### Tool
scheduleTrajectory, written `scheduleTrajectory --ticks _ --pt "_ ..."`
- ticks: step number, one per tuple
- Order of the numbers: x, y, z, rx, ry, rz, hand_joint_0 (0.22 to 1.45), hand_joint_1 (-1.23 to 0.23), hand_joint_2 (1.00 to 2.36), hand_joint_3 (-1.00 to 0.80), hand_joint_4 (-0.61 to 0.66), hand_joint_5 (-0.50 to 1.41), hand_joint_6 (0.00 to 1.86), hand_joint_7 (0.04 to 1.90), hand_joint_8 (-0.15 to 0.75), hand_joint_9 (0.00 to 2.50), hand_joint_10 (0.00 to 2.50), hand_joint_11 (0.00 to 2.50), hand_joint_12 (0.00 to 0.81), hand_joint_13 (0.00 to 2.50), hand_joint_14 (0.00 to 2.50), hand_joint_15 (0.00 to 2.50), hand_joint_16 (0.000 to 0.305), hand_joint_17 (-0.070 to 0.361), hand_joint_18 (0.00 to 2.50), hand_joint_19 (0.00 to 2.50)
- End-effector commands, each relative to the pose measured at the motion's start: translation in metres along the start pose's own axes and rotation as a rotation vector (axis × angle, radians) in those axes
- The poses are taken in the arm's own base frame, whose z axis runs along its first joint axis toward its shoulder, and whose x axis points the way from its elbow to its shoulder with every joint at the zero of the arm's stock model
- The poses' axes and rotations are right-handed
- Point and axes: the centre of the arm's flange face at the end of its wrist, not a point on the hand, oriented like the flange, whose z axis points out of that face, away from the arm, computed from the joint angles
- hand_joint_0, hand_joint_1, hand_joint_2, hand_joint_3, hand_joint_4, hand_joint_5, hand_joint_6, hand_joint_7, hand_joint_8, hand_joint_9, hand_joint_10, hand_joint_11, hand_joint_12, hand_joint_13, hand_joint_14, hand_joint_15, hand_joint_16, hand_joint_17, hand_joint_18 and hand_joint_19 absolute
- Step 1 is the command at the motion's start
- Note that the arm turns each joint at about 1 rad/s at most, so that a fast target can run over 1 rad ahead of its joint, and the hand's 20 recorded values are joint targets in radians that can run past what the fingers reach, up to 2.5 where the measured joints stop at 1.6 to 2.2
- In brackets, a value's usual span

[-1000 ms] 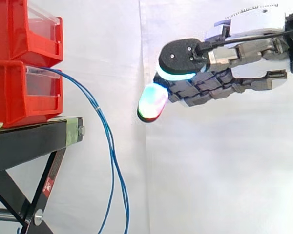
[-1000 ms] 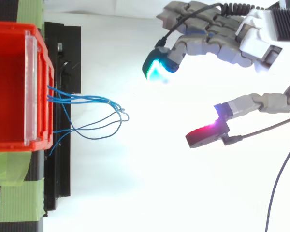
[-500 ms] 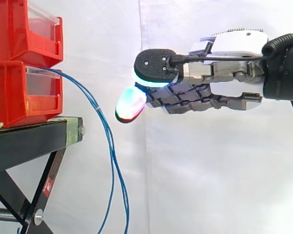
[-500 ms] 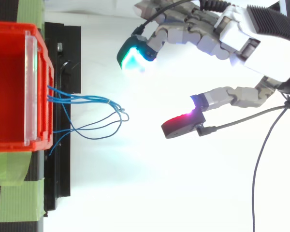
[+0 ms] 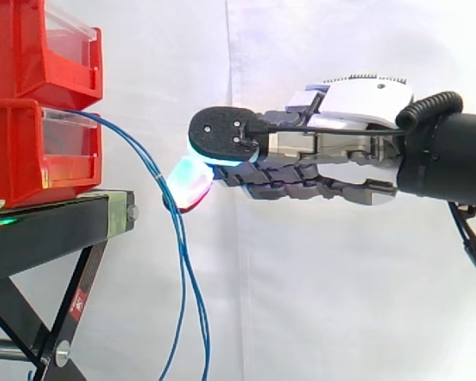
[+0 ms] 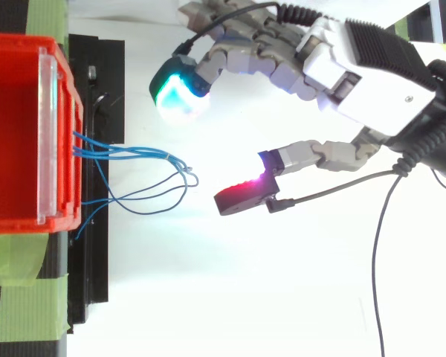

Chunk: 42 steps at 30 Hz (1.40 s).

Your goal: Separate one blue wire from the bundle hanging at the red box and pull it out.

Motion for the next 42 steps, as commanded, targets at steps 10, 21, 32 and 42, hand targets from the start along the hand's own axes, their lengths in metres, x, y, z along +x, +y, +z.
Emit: scheduleTrajectory --ticks 10,21,32,42 --pt "0.007 -0.003 0.006 -0.029 -0.041 -0.020 0.53 -0.55 1.00 -0.50 0.31 -0.19 0.50 1.02 0.277 0.19 0.00 0.06 0.347 0.00 0.00 0.13 0.061 0.138 0.00 0.00" --pt "0.013 0.004 0.006 -0.044 -0.044 -0.039 0.55 -0.62 1.00 -0.50 0.31 -0.16 0.50 1.13 0.289 0.25 0.00 0.04 0.350 0.00 0.00 0.10 0.061 0.137 0.00 0.00" --pt "0.020 0.015 0.004 -0.063 -0.044 -0.039 0.55 -0.72 1.00 -0.50 0.31 -0.15 0.50 1.20 0.296 0.27 0.00 0.06 0.359 0.02 0.00 0.10 0.060 0.134 0.00 0.00" --pt "0.025 0.029 0.016 -0.098 -0.105 -0.006 0.54 -0.71 1.00 -0.50 0.31 -0.15 0.50 1.21 0.302 0.28 0.00 0.06 0.365 0.03 0.00 0.10 0.060 0.134 0.00 0.00"
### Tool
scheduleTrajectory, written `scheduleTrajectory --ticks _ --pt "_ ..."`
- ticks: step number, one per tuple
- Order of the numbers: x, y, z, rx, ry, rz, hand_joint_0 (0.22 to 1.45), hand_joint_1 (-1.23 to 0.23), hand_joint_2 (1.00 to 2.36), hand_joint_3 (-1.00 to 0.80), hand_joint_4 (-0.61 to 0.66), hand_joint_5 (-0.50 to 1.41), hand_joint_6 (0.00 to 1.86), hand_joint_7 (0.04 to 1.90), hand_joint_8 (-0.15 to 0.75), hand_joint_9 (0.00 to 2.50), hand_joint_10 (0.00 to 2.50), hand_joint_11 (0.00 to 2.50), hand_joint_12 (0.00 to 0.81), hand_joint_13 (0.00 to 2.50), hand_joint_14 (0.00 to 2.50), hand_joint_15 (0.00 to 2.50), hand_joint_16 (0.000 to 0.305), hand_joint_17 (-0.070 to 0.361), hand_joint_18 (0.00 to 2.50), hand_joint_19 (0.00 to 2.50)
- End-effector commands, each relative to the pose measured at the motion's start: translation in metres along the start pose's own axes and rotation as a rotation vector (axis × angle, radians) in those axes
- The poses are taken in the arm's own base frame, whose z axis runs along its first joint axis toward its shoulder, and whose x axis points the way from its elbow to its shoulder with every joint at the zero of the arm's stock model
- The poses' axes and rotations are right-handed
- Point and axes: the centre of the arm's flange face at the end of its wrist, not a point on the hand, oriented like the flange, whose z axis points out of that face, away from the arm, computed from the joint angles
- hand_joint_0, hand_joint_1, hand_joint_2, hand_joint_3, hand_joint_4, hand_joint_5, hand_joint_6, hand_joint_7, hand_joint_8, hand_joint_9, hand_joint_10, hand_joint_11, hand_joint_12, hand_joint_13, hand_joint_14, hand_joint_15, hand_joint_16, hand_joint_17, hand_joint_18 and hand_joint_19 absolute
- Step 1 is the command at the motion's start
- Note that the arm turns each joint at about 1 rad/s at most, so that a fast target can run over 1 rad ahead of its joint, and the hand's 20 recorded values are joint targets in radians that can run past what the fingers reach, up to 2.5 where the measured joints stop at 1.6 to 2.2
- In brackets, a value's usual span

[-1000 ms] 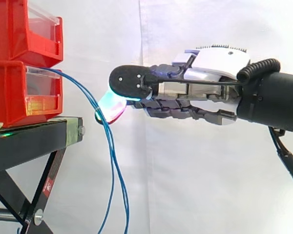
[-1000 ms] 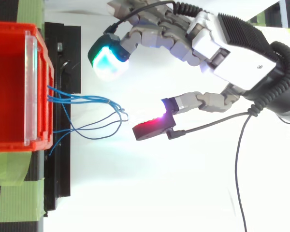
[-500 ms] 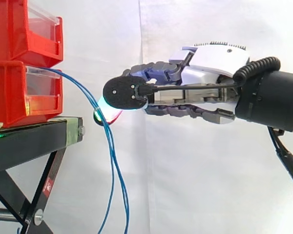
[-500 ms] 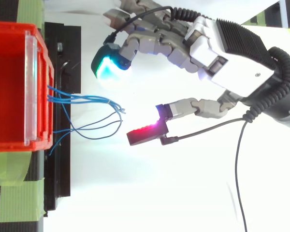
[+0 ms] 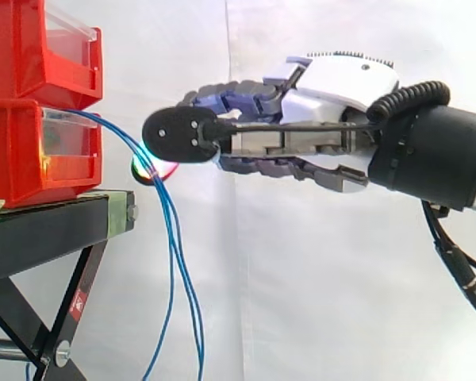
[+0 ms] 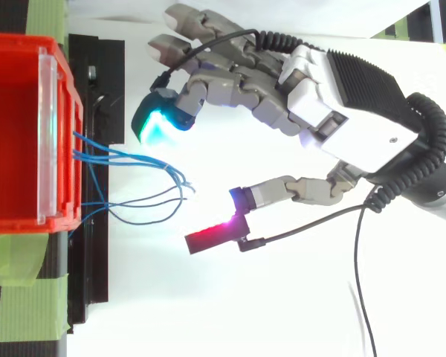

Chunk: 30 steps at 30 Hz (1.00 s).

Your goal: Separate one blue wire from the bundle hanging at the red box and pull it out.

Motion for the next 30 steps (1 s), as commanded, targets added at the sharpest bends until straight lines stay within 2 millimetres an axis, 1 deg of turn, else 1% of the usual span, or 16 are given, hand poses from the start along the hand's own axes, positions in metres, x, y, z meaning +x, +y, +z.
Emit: scheduleTrajectory --ticks 1,11,19,26,30 --pt "0.000 0.005 0.005 -0.009 -0.012 0.009 0.54 -0.71 1.00 -0.50 0.31 -0.15 0.50 1.20 0.305 0.28 0.00 0.07 0.365 0.04 0.00 0.11 0.059 0.134 0.00 0.00" --pt "0.002 0.003 0.003 0.002 0.006 -0.007 0.54 -0.69 1.00 -0.50 0.31 -0.15 0.50 1.20 0.307 0.29 0.00 0.07 0.368 0.05 0.00 0.11 0.059 0.134 0.01 0.00" --pt "0.006 -0.006 -0.006 0.044 0.076 -0.028 0.53 -0.66 1.00 -0.50 0.31 -0.15 0.50 1.19 0.309 0.30 0.00 0.07 0.369 0.05 0.00 0.11 0.059 0.133 0.02 0.00" --pt "0.004 -0.010 -0.005 0.051 0.074 0.005 0.53 -0.65 1.00 -0.50 0.31 -0.14 0.50 1.20 0.309 0.30 0.00 0.06 0.368 0.05 0.00 0.11 0.059 0.132 0.03 0.00" --pt "0.003 -0.007 -0.001 0.033 0.045 0.017 0.54 -0.65 1.00 -0.50 0.31 -0.14 0.50 1.20 0.310 0.30 0.00 0.07 0.369 0.06 0.00 0.11 0.059 0.132 0.04 0.00"
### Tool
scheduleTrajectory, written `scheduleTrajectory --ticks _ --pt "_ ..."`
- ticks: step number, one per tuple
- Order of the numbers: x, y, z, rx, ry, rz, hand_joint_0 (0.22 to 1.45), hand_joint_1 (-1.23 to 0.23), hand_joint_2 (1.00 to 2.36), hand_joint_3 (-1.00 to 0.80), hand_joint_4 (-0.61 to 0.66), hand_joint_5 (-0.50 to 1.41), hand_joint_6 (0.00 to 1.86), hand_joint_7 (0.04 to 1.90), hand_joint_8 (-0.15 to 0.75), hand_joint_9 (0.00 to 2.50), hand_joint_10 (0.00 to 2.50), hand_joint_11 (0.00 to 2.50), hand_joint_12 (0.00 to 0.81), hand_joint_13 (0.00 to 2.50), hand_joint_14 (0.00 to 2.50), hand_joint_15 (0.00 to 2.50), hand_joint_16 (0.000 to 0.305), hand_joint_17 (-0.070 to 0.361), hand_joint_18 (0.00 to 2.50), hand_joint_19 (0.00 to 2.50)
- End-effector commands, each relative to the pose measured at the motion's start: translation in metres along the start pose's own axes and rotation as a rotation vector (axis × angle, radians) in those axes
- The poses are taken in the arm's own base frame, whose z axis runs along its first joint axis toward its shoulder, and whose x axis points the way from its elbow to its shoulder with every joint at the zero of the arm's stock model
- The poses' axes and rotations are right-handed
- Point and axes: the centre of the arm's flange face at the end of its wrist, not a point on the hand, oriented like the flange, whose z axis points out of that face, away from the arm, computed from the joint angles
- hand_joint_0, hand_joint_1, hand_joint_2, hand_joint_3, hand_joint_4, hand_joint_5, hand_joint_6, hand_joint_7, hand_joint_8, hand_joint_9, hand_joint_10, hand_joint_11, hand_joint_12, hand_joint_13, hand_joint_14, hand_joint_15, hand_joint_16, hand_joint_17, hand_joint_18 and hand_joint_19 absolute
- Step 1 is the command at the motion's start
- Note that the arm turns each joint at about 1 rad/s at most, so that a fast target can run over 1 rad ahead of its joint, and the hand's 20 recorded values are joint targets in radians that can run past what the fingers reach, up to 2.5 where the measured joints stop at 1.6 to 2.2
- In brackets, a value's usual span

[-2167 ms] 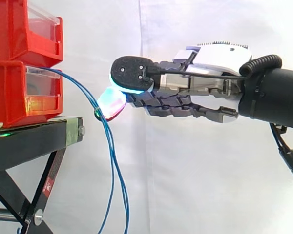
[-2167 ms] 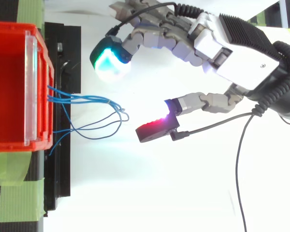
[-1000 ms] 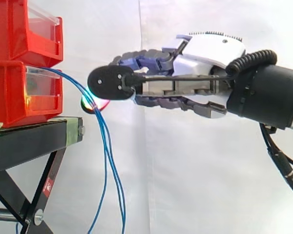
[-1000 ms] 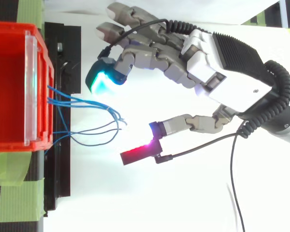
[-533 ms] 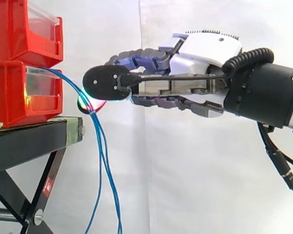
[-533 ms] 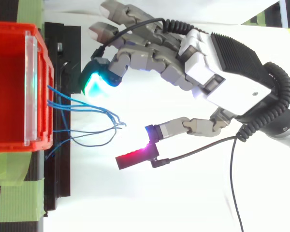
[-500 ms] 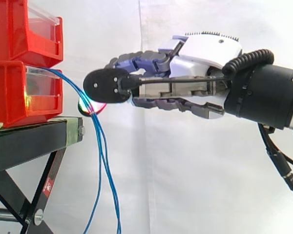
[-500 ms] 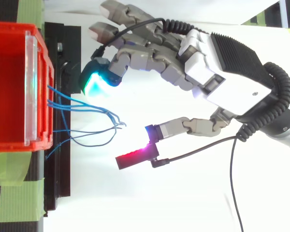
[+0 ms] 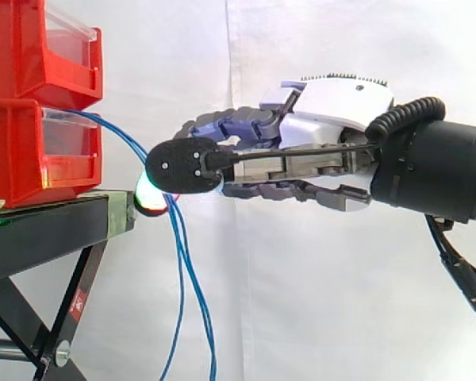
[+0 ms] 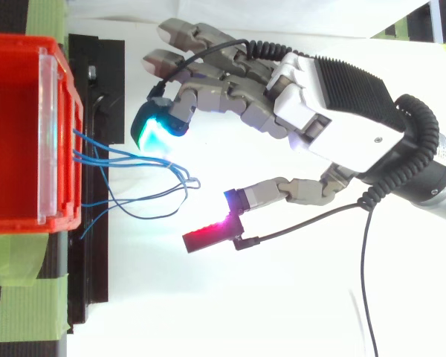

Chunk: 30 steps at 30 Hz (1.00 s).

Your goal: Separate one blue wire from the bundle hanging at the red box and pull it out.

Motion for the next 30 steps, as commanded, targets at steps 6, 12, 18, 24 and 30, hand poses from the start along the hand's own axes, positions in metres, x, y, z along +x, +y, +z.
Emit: scheduleTrajectory --ticks 6,12,18,24,30 --pt "0.030 -0.017 0.010 -0.037 -0.061 0.085 0.55 -0.69 1.00 -0.50 0.31 -0.13 0.50 1.21 0.315 0.34 0.00 0.04 0.372 0.10 0.00 0.08 0.058 0.130 0.11 0.00" --pt "0.028 -0.012 0.018 -0.040 -0.061 0.126 0.55 -0.68 1.00 -0.50 0.31 -0.13 0.50 1.22 0.315 0.35 0.00 0.04 0.372 0.11 0.00 0.09 0.058 0.130 0.11 0.00" --pt "0.029 -0.017 0.016 -0.039 -0.020 0.166 0.55 -0.68 1.00 -0.50 0.31 -0.13 0.50 1.22 0.317 0.35 0.00 0.03 0.372 0.11 0.00 0.08 0.057 0.129 0.11 0.00" --pt "0.028 -0.022 0.014 -0.035 0.008 0.189 0.55 -0.67 1.00 -0.50 0.31 -0.13 0.50 1.22 0.320 0.36 0.00 0.02 0.373 0.12 0.00 0.09 0.057 0.129 0.12 0.00" --pt "0.026 -0.026 0.014 -0.031 0.016 0.198 0.55 -0.66 1.00 -0.49 0.31 -0.13 0.50 1.21 0.322 0.37 0.00 0.05 0.373 0.14 0.00 0.09 0.057 0.128 0.13 0.00"
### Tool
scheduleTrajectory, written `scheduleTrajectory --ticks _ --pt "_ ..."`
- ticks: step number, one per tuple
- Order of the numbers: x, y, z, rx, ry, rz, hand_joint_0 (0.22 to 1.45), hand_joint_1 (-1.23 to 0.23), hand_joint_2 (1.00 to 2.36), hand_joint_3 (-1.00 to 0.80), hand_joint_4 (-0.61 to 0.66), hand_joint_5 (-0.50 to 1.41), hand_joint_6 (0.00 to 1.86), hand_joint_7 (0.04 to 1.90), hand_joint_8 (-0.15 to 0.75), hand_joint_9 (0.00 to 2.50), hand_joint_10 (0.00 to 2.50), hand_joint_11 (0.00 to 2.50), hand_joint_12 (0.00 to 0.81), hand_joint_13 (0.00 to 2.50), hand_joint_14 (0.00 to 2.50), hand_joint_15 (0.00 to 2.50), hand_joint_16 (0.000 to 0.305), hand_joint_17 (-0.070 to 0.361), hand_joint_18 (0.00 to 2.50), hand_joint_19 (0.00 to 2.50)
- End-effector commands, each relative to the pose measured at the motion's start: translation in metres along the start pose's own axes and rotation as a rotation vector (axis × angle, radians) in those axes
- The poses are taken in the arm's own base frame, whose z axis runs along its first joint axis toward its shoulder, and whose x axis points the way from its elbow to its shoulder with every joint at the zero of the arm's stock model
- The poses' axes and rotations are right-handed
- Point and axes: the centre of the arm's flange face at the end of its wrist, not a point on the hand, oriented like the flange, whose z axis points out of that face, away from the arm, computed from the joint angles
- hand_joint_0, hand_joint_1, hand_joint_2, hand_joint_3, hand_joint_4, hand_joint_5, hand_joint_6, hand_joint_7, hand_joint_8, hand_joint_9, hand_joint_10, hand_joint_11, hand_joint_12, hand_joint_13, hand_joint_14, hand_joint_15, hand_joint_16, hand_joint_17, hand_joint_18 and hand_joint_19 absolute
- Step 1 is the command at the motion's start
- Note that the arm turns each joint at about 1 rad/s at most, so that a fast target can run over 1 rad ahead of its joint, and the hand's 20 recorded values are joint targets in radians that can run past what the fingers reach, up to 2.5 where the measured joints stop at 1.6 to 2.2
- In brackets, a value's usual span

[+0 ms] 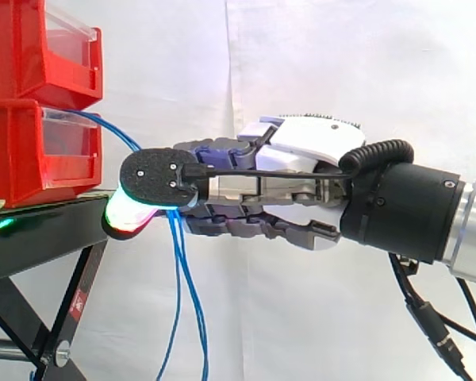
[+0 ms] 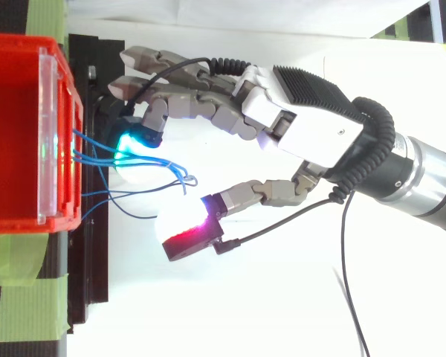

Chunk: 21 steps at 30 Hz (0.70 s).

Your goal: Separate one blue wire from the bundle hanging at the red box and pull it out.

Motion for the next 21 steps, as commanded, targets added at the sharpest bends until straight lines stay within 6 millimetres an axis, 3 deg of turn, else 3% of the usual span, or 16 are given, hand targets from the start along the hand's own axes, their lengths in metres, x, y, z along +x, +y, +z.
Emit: scheduleTrajectory --ticks 1,21 --pt "-0.003 -0.002 0.001 -0.002 0.004 0.011 0.55 -0.66 1.00 -0.49 0.31 -0.13 0.50 1.21 0.322 0.37 0.00 0.04 0.373 0.14 0.00 0.09 0.057 0.128 0.13 0.00" --pt "-0.023 0.001 0.006 -0.025 -0.009 0.018 0.57 -0.66 1.00 -0.46 0.30 -0.12 0.51 1.24 0.329 0.43 0.00 0.07 0.374 0.19 0.00 0.10 0.055 0.125 0.18 0.00"
